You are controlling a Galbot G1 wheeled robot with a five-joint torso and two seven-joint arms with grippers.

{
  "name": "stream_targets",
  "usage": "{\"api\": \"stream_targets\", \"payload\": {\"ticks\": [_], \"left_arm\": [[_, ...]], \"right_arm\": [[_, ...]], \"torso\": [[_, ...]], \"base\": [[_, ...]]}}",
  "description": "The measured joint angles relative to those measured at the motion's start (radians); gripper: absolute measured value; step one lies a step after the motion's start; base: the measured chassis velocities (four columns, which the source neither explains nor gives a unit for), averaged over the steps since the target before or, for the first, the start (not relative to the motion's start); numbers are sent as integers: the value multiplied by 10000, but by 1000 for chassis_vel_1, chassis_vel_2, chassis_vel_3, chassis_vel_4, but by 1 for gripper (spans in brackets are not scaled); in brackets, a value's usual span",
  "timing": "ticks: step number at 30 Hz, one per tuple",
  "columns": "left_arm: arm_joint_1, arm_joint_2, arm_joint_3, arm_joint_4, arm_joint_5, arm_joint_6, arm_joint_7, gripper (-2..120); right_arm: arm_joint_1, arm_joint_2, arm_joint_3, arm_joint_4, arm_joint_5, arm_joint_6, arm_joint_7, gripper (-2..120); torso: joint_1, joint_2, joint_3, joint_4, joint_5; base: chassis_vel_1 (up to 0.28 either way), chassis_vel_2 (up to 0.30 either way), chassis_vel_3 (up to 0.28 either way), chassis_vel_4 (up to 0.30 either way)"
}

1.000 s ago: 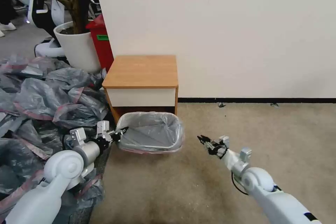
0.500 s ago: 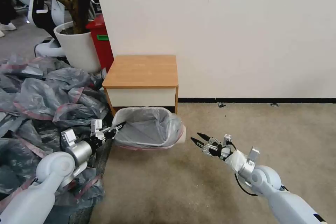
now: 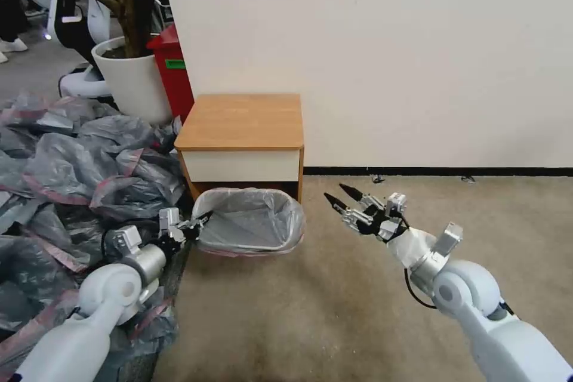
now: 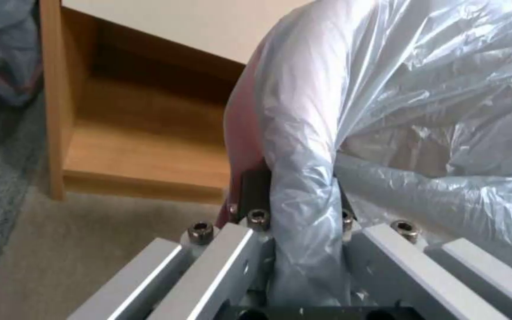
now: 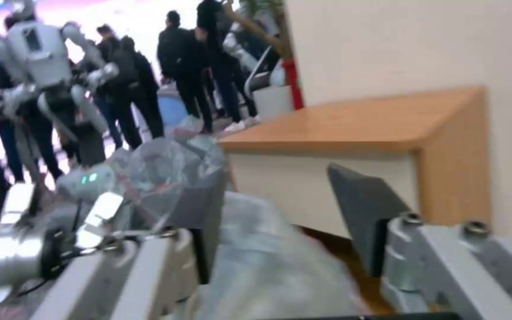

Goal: Pick up the garbage bag from the table and place it over the trash can.

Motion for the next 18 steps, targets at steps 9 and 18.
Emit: {"api": "stream_targets", "payload": {"ticks": [9, 18], "left_arm": [[114, -57, 473, -912, 871, 38, -1491, 3], [507, -479, 1178, -1667, 2683, 88, -2075, 3]], "right_arm": [[142, -465, -1107, 1333, -2597, -680, 512, 14], [1459, -918, -2706, 1192, -3950, -2307, 980, 0]], "torso": [[0, 0, -1, 0, 3], [0, 0, 0, 3, 3]], "base": [[0, 0, 0, 0], [0, 0, 0, 0]]}}
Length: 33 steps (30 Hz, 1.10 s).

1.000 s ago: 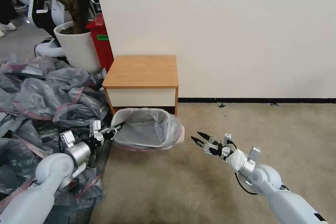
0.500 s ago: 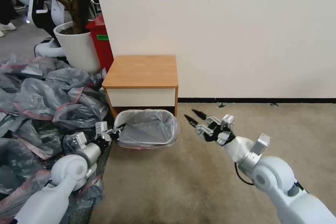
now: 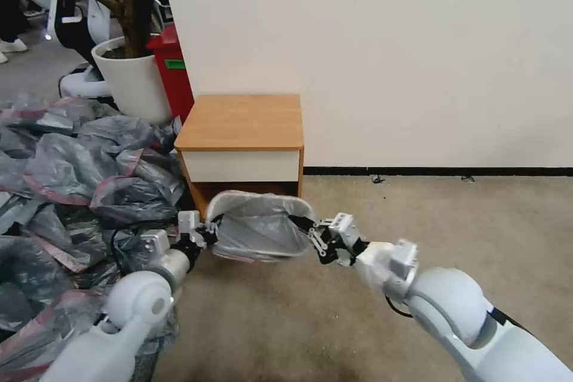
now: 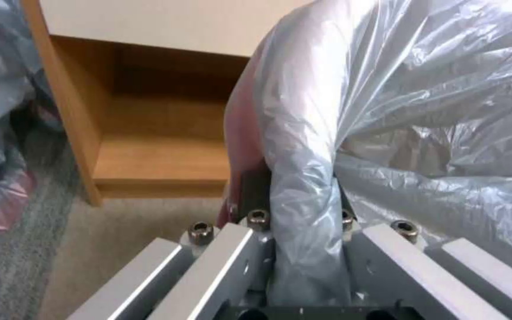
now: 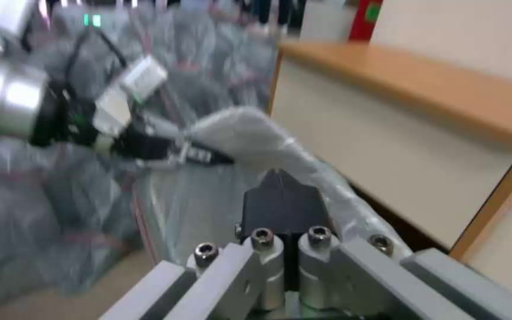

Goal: Pick up the garbage bag from the table and place it over the trash can.

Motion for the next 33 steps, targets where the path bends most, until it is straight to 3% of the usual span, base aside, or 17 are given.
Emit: {"api": "stream_targets", "payload": {"ticks": [12, 21, 33], "left_arm": [[145, -707, 990, -406, 2614, -25, -218, 3], [234, -821, 1091, -539, 3089, -23, -223, 3], [364, -1023, 1234, -641, 3430, -9, -366, 3]], "right_arm": [[2715, -311, -2275, -943, -689, -2795, -216, 0], [3453, -133, -2992, -1916, -1755, -3337, -730, 0], [3559, 204, -3188, -2307, -2187, -3826, -851, 0]], "torso": [[0, 0, 0, -1, -2], [0, -1, 0, -1, 0], [0, -1, 0, -1, -1]], "base": [[0, 0, 0, 0], [0, 0, 0, 0], [0, 0, 0, 0]]}}
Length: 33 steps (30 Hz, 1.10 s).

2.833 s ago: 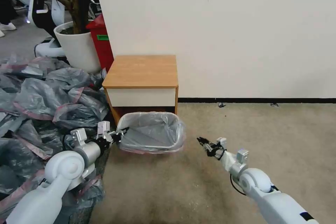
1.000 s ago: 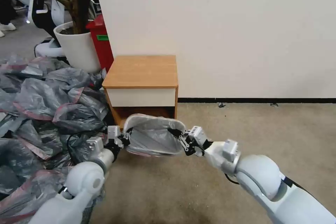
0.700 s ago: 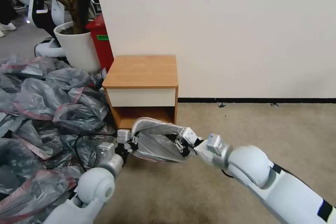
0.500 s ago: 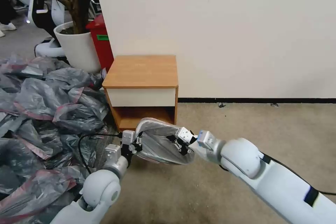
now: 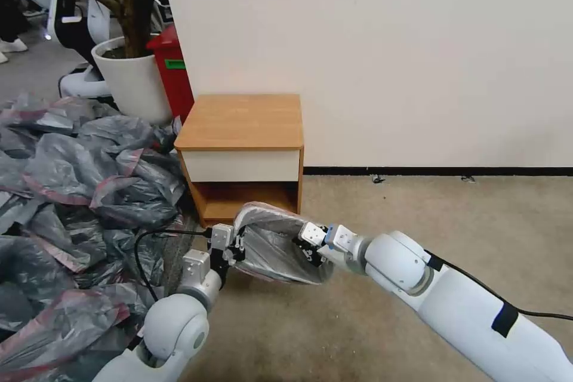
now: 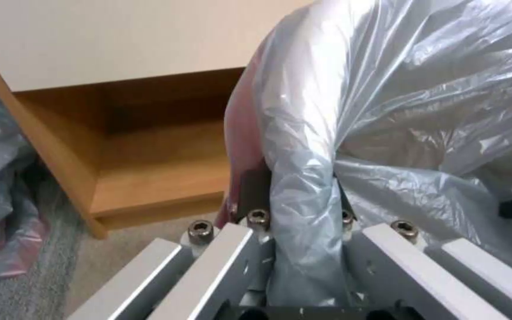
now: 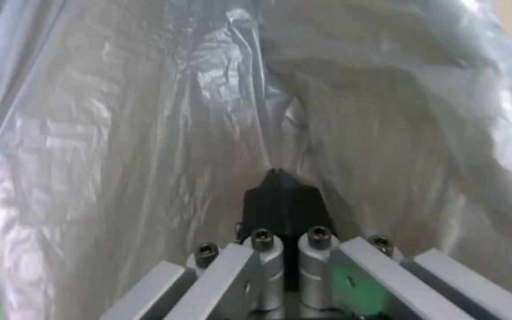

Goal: Pick up the garbage bag from the table and place it over the trash can.

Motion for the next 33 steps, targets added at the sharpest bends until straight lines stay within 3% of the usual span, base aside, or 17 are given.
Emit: {"api": "stream_targets", "payload": {"ticks": [33], "left_arm": [[-101, -711, 758, 207, 457, 60, -214, 3]], "right_arm": [[-211, 1101, -115, -1666, -1810, -41, -45, 0]], "torso": [[0, -1, 0, 0, 0]], "base": [[0, 0, 0, 0]]}}
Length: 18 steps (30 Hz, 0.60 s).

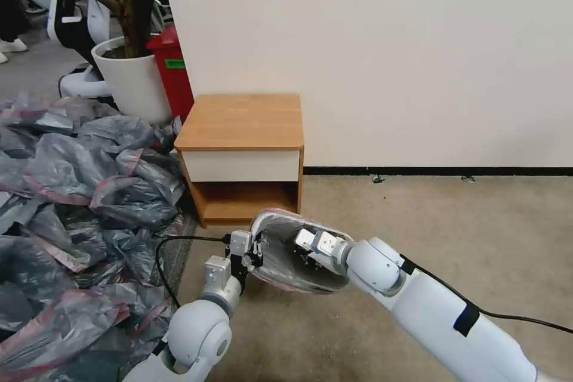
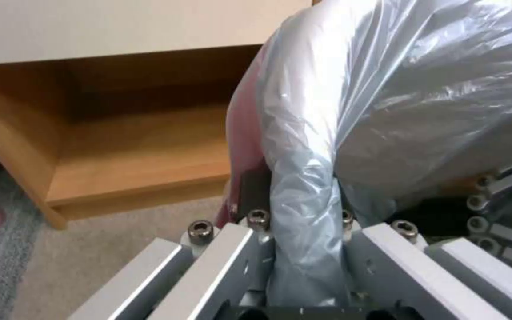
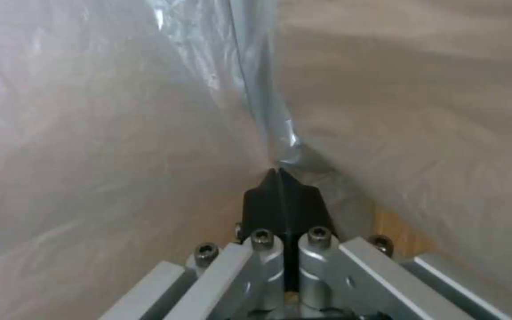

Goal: Pick up the garbage bag from the table and place it over the trash can.

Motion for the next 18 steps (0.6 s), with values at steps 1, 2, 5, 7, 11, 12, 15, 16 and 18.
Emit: {"api": "stream_targets", "payload": {"ticks": [1, 2, 5, 7, 11, 12, 15, 16, 18], "left_arm": [[0, -7, 3, 0, 2, 0, 0, 3], [0, -17, 8, 1, 3, 0, 0, 3], [4, -31, 37, 0, 3, 0, -2, 3], [9, -33, 57, 1, 3, 0, -6, 3], [11, -56, 70, 1, 0, 0, -9, 3], [5, -73, 75, 1, -4, 0, -12, 3], [-19, -108, 94, 28, -7, 0, -25, 3], [-35, -123, 108, 42, -10, 0, -33, 3], [-56, -141, 125, 66, -11, 0, -42, 3]], "right_arm": [[-22, 25, 2, -29, -29, 1, -1, 0], [-56, 63, 8, -76, -77, 3, -2, 0], [-93, 135, 16, -184, -180, 5, -3, 0], [-95, 188, 22, -301, -282, 6, -2, 0], [-92, 239, 17, -435, -390, 7, -15, 0], [-93, 253, -1, -445, -399, 7, -28, 0], [-120, 313, -58, -449, -429, 8, -41, 0], [-137, 354, -84, -460, -458, 9, -46, 0], [-155, 426, -104, -492, -524, 8, -50, 0]], "torso": [[0, 0, 0, 0, 0], [0, 0, 0, 0, 0], [0, 0, 0, 0, 0], [0, 0, 0, 0, 0], [0, 0, 0, 0, 0], [0, 0, 0, 0, 0], [0, 0, 0, 0, 0], [0, 0, 0, 0, 0], [0, 0, 0, 0, 0]], "base": [[0, 0, 0, 0], [0, 0, 0, 0], [0, 0, 0, 0], [0, 0, 0, 0], [0, 0, 0, 0], [0, 0, 0, 0], [0, 0, 0, 0], [0, 0, 0, 0], [0, 0, 0, 0]]}}
